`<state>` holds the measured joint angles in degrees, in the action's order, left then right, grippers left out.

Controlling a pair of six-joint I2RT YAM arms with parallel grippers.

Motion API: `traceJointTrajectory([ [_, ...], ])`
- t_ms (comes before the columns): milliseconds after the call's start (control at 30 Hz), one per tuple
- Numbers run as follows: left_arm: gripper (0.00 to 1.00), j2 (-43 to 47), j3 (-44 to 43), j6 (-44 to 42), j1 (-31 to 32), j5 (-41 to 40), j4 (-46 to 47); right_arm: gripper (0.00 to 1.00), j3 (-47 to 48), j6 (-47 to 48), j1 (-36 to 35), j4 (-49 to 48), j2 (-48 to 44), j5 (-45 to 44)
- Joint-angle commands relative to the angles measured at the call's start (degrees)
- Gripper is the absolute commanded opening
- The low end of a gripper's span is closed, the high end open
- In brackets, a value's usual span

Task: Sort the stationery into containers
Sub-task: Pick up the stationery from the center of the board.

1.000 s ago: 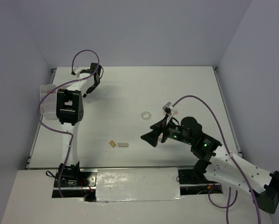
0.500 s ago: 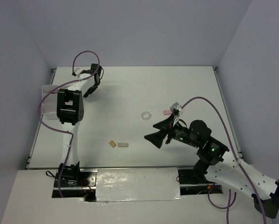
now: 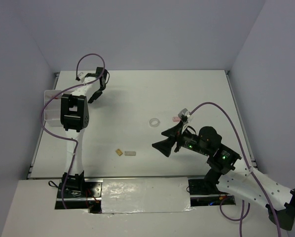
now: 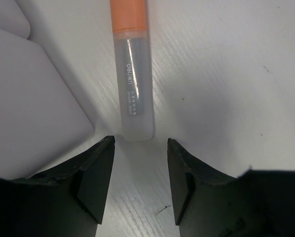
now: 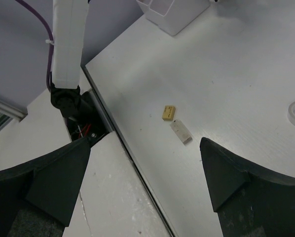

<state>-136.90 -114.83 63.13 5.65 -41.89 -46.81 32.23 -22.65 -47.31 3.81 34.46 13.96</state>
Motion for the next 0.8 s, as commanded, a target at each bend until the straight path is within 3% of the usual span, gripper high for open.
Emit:
traceJointTrajectory([
  [0, 0.57, -2.14, -2.59, 0.76, -0.55, -0.65, -2.94, 1.0, 0.03, 1.03, 0.2, -1.09, -0.53, 0.11],
  [133, 0.56, -2.58, -3.12, 1.38, -0.99, 0.23, -3.73, 1.0, -0.15, 1.12, 0.29, -1.09, -0.79, 0.28],
  [367, 0.36, -2.85, -3.39, 1.11, -0.99, 0.32, -3.99, 0.99, -0.59, 1.3, 0.2, -0.91, -1.94, 0.02],
  [500, 0.31, -2.67, -3.04, 1.29, -0.99, 0.58, -3.82, 1.0, -0.67, 1.39, 0.2, -0.83, -2.2, -0.07],
  [600, 0.13, -2.58, -2.86, 0.94, -0.99, 0.76, -3.56, 1.0, -0.68, 1.47, 0.29, -0.65, -2.55, -0.24],
  [767, 0.01, -1.79, -0.84, 0.15, -0.38, 2.25, -1.27, 1.0, -0.59, 1.56, 0.2, -0.65, -2.64, -0.42],
])
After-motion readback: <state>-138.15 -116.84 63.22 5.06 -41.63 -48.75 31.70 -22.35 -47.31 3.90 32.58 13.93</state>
